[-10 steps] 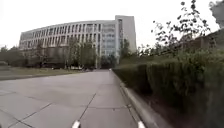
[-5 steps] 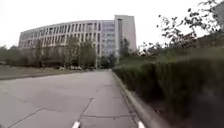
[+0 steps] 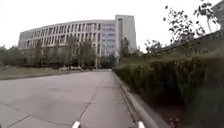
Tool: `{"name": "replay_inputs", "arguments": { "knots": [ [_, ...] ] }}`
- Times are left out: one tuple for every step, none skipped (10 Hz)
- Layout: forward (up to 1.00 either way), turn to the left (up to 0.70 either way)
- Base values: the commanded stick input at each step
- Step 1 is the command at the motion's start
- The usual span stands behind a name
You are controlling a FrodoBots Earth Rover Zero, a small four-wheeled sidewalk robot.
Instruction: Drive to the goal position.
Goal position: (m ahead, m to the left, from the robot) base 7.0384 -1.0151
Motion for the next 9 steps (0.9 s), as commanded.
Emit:
{"name": "replay_inputs", "arguments": {
  "knots": [
    [0.60, 0.00],
    [0.60, 0.00],
    [0.60, 0.00],
    [0.60, 0.00],
    [0.60, 0.00],
    [0.60, 0.00],
    [0.60, 0.00],
    [0.60, 0.00],
    [0.60, 0.00]
  ]
}}
